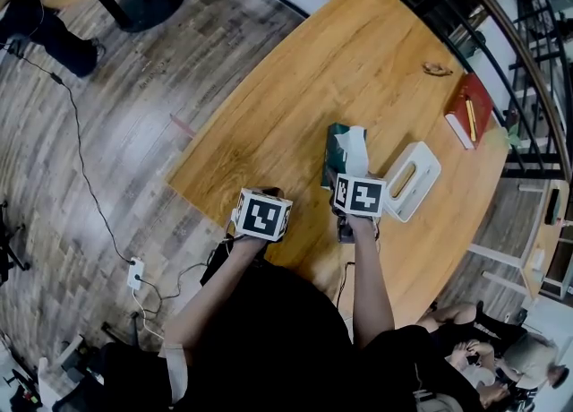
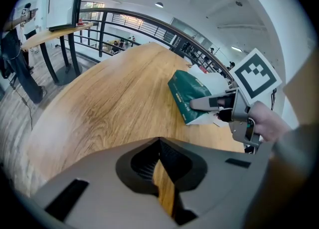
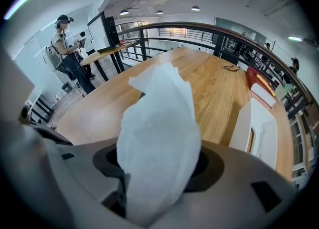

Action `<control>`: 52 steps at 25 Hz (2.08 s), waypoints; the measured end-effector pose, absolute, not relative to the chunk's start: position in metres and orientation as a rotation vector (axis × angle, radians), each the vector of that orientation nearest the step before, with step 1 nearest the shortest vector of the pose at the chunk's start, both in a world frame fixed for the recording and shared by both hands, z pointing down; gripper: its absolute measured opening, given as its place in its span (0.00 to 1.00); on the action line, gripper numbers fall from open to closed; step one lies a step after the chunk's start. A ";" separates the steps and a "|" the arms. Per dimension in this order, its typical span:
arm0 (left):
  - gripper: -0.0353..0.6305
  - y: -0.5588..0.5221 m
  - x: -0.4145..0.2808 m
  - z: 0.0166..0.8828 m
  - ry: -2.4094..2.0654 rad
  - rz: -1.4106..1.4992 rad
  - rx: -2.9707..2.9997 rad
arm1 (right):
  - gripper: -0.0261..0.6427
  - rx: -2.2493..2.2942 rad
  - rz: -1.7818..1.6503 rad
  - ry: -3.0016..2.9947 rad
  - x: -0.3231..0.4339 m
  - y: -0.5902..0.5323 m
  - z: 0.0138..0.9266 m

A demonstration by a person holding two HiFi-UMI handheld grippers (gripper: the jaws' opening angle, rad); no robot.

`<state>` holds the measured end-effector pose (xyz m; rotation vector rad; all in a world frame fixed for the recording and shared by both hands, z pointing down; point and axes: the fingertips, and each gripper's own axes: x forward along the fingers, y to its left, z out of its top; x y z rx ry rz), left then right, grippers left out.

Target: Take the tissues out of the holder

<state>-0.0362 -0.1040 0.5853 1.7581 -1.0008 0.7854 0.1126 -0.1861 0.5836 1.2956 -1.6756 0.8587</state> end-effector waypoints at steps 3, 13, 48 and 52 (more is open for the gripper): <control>0.06 -0.103 -0.033 0.587 -0.997 0.787 1.761 | 0.47 1.295 0.841 -1.678 0.112 -0.185 0.584; 0.06 -0.103 -0.022 0.587 -0.972 0.813 1.774 | 0.47 1.283 0.838 -1.694 0.113 -0.186 0.587; 0.06 -0.097 -0.005 0.588 -0.952 0.852 1.784 | 0.48 1.265 0.861 -1.731 0.112 -0.183 0.586; 0.06 -0.099 -0.006 0.589 -0.959 0.849 1.788 | 0.52 1.280 0.793 -1.790 0.108 -0.185 0.580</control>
